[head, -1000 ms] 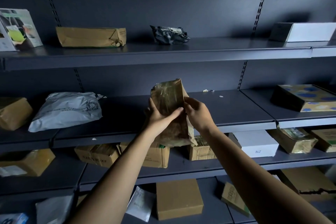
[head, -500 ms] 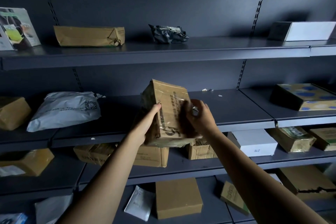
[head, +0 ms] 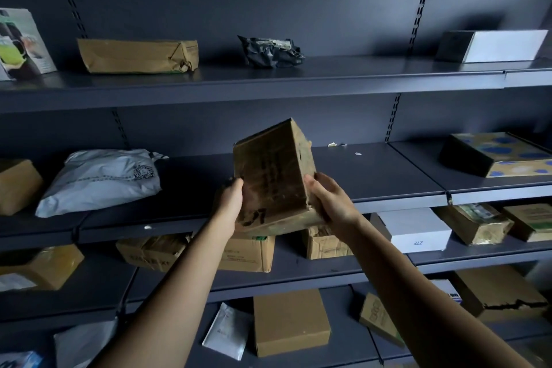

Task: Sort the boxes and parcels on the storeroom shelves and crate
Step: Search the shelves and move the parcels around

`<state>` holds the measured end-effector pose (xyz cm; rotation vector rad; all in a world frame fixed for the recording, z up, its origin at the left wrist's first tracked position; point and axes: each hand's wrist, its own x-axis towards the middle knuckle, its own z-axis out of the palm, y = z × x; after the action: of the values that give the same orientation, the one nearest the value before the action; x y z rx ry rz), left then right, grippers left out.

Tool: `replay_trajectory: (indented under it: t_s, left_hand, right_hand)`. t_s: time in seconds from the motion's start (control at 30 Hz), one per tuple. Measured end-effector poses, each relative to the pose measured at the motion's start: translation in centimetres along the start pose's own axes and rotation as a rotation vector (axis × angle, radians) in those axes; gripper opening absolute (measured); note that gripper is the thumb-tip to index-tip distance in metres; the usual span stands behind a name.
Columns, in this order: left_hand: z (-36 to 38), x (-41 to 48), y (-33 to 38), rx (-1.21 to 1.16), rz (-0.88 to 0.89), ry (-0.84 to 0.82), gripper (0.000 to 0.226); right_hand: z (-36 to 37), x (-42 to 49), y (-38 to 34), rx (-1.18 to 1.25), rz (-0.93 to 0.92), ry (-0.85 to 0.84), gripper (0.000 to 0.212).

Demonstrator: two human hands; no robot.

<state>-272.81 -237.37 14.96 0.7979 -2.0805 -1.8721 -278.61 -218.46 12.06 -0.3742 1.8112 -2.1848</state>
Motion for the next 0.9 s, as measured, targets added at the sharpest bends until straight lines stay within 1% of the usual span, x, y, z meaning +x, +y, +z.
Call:
replay_trajectory:
  t_s: [0.03,0.1,0.2,0.27,0.3,0.4,0.43,0.5,0.53,0.57,0.6,0.67,0.73,0.77,0.8,0.9]
  left_hand:
    - [0.2,0.1,0.2,0.047,0.056,0.032,0.036]
    - [0.7,-0.1,0.6,0.096,0.11,0.016,0.048]
    - [1.0,-1.1,1.3,0.14,0.071,-0.046,0.068]
    - [0.7,-2.2,1.8,0.121,0.039,-0.124,0.079]
    - [0.6,-2.5,1.9,0.116,0.025,-0.153,0.083]
    - [0.2,-2.6,2.2,0.105,-0.008,-0.172,0.09]
    - [0.1,-2.2,2.3,0.09,-0.043,-0.165,0.092]
    - [0.0,-1.1,2.0,0.064,-0.127,-0.126,0.095]
    - [-0.3,-0.6,1.9,0.053,-0.138,-0.099,0.092]
    - [-0.5,-0.3,1.6,0.055,-0.132,-0.067,0.087]
    - [-0.8,0.3,1.1,0.048,-0.121,-0.034,0.084]
    - [-1.4,1.0,0.2,0.003,-0.096,0.032,0.075]
    - [-1.8,1.4,-0.1,-0.051,-0.024,0.081,0.05]
    - [-2.0,1.7,-0.2,-0.055,0.019,0.092,0.038]
    - [-2.1,1.9,-0.2,-0.064,0.057,0.104,0.034]
    - [-2.4,2.3,-0.2,-0.153,0.142,0.118,0.036]
  right_hand:
    - [0.3,0.1,0.0,0.007,-0.02,0.047,0.069]
    - [1.3,0.2,-0.1,-0.031,-0.075,0.111,0.063]
    - [2.4,0.2,-0.5,-0.178,-0.159,0.199,0.056]
    - [2.6,0.3,-0.6,-0.195,-0.181,0.206,0.049]
    - [2.6,0.3,-0.7,-0.186,-0.17,0.198,0.043]
    - [2.5,0.6,-0.9,-0.11,-0.105,0.169,0.01]
    - [2.4,0.7,-0.9,-0.088,-0.078,0.169,0.011]
    - [2.4,1.0,-1.1,-0.066,-0.025,0.167,0.034]
    - [2.6,1.1,-1.2,-0.051,-0.008,0.176,0.046]
    - [2.8,1.2,-1.3,-0.043,-0.006,0.18,0.05]
    - [2.9,1.3,-1.3,-0.055,-0.009,0.189,0.046]
    - [3.2,1.6,-1.0,-0.137,-0.021,0.234,0.026]
    - [3.4,1.9,-0.6,-0.218,-0.025,0.288,0.007]
    - [3.5,2.0,-0.5,-0.226,-0.02,0.298,0.008]
    - [3.6,2.2,-0.4,-0.23,-0.01,0.286,0.014]
    - [3.6,2.3,-0.7,-0.266,0.067,0.194,0.051]
